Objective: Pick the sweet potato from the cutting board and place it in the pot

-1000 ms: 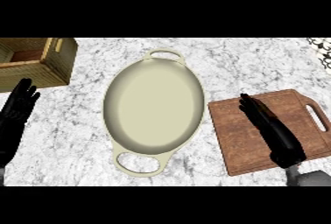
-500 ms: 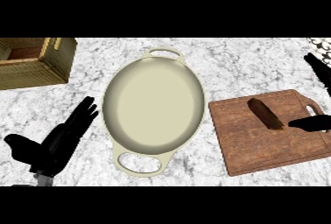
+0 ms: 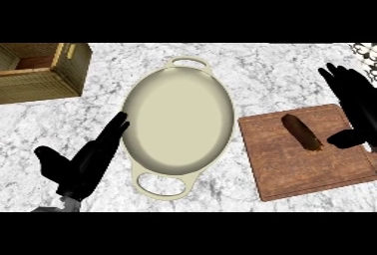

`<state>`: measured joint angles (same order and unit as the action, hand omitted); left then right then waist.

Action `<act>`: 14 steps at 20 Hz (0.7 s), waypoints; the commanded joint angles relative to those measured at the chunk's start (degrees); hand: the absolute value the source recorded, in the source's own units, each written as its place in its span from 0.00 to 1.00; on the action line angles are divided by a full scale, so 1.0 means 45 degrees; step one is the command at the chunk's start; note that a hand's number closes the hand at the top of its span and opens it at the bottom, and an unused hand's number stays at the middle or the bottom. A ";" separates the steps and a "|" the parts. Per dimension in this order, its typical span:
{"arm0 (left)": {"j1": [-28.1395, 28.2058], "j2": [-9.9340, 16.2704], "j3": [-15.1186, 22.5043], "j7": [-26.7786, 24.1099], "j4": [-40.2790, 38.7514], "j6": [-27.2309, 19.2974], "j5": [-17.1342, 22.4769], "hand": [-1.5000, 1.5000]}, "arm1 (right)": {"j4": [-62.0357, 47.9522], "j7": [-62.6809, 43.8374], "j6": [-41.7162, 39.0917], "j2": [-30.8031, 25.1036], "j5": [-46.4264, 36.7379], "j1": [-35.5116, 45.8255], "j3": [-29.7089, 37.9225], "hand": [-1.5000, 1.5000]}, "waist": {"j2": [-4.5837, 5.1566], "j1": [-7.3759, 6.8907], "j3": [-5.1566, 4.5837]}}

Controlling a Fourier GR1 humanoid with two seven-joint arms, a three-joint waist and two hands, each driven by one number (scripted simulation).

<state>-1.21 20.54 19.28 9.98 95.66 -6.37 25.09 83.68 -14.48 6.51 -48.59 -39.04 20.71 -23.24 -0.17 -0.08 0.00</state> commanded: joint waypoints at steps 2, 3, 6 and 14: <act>-0.0578 -0.0203 -0.0239 0.0659 -0.0549 0.0125 0.0196 0.50 | 0.3361 -0.3795 -0.2995 0.0235 -0.0672 0.0548 -0.0609 0.00 | -0.0040 0.0197 -0.0032; 0.0083 -0.0429 0.0165 0.0077 -0.0348 0.0059 -0.0147 0.50 | 0.3920 -0.4713 -0.3583 0.0595 -0.0686 0.0454 -0.0914 0.00 | -0.0059 0.0152 -0.0035; -0.0423 -0.0847 0.0386 0.0172 -0.0765 -0.0059 -0.0375 0.50 | 0.5207 -0.6780 -0.5783 0.1098 0.0169 0.0955 -0.0898 0.00 | -0.0053 0.0200 -0.0043; -0.0825 -0.1114 -0.0156 0.1004 -0.0406 0.0134 -0.0429 0.50 | 0.5500 -0.9865 -0.7618 0.3894 -0.0152 0.1180 -0.0719 0.00 | 0.0028 -0.0006 -0.0006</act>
<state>-2.95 16.98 19.17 12.41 93.61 -5.77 23.45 108.14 -52.56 -22.94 -36.40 -39.39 24.64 -26.92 -0.18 0.10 -0.06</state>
